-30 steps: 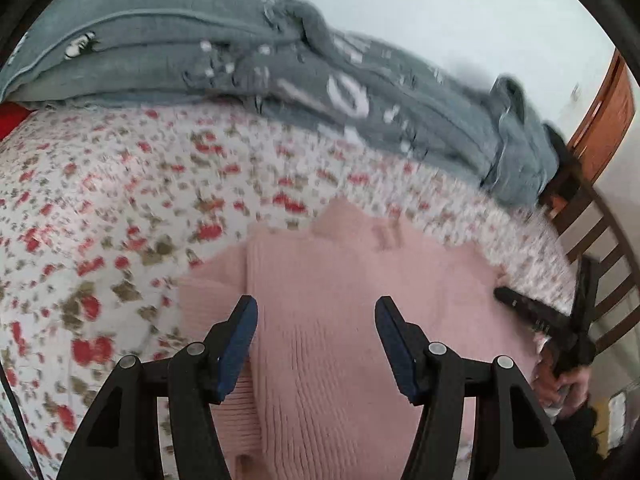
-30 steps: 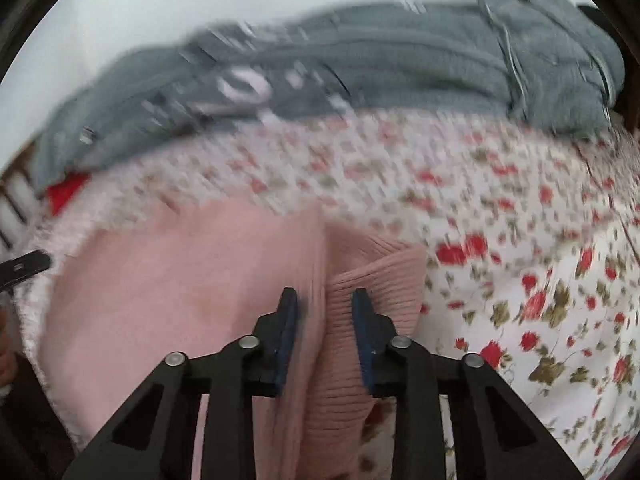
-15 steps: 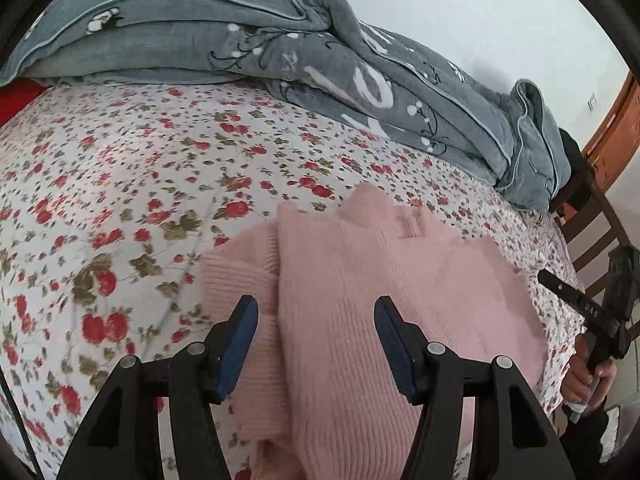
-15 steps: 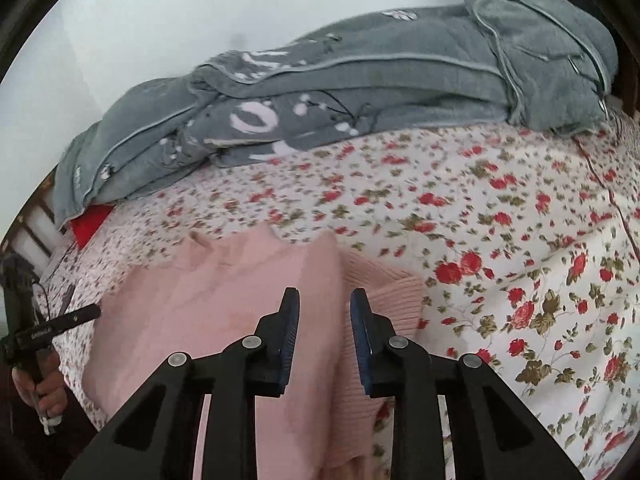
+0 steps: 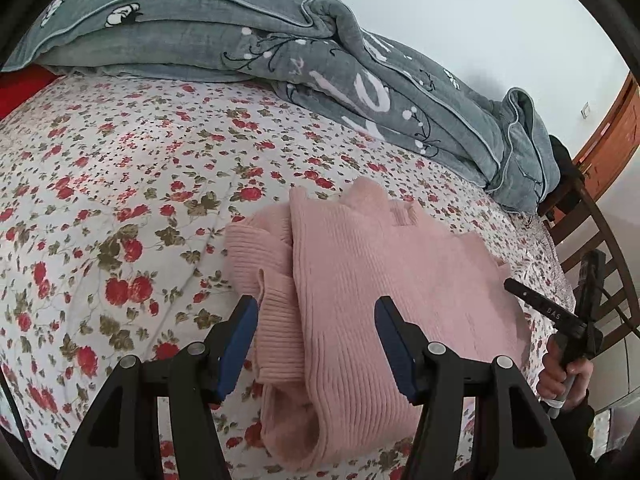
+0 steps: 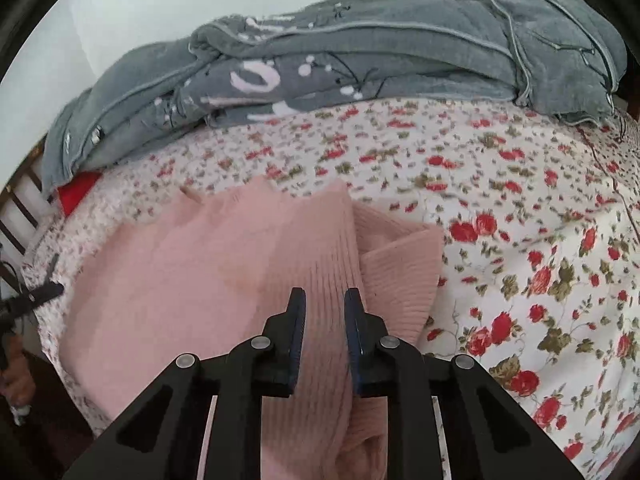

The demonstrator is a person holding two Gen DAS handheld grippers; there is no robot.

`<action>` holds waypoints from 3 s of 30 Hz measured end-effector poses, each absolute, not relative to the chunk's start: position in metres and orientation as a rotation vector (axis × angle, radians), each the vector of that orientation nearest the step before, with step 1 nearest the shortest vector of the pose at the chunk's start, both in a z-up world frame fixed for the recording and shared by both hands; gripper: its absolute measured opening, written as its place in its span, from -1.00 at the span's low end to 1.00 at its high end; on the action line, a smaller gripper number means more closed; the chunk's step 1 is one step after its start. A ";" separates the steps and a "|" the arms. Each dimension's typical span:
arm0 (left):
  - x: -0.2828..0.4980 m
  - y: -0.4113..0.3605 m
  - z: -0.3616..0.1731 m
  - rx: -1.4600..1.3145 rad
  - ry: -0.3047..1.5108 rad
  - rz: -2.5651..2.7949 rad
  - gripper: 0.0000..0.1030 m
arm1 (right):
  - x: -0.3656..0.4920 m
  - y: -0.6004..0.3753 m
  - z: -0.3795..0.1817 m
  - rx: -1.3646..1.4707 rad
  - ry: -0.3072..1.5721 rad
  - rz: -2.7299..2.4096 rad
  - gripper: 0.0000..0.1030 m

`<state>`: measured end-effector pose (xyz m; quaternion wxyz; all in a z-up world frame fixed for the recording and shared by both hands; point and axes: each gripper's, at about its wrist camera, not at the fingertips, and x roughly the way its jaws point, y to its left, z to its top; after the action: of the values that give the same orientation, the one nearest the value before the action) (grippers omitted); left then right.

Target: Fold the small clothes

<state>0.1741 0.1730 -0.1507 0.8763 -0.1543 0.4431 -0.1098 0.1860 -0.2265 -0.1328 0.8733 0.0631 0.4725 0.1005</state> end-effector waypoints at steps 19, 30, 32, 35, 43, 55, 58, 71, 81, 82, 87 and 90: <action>0.211 0.161 -0.141 -0.317 0.924 -0.258 0.11 | 0.241 -0.183 -0.103 0.053 0.952 0.297 -0.09; 0.305 0.092 -0.156 -0.199 1.025 -0.279 0.10 | 0.304 -0.157 -0.136 0.022 1.046 0.346 -0.02; 0.321 0.079 -0.166 -0.167 1.056 -0.279 0.10 | 0.312 -0.152 -0.148 0.014 1.079 0.350 -0.02; 0.342 0.068 -0.188 -0.098 1.120 -0.214 0.03 | 0.323 -0.148 -0.167 0.001 1.142 0.343 -0.02; 0.350 0.082 -0.211 -0.170 1.135 -0.204 -0.57 | 0.331 -0.154 -0.191 -0.031 1.174 0.282 -0.09; 0.313 0.126 -0.172 -0.303 1.079 -0.166 -0.51 | 0.282 -0.196 -0.135 0.107 1.069 0.261 -0.23; 0.291 0.130 -0.157 -0.280 1.041 -0.163 -0.27 | 0.256 -0.207 -0.122 0.091 1.038 0.231 -0.23; 0.211 0.121 -0.127 -0.261 0.975 -0.156 -0.27 | 0.178 -0.227 -0.094 0.056 0.975 0.127 -0.43; 0.161 0.133 -0.101 -0.238 0.891 -0.138 -0.27 | 0.130 -0.224 -0.067 0.070 0.958 0.174 -0.45; 0.158 0.136 -0.100 -0.242 0.886 -0.132 -0.28 | 0.128 -0.223 -0.066 0.071 0.956 0.178 -0.45; 0.134 0.166 -0.103 -0.274 0.886 -0.122 -0.29 | 0.113 -0.214 -0.059 0.061 0.924 0.190 -0.45; 0.121 0.179 -0.109 -0.267 0.881 -0.095 -0.30 | 0.107 -0.209 -0.060 0.075 0.917 0.202 -0.45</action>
<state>0.1209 0.1793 -0.1089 0.8949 -0.1286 0.4250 -0.0459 0.1067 -0.2088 -0.0601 0.8911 0.0362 0.4418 0.0973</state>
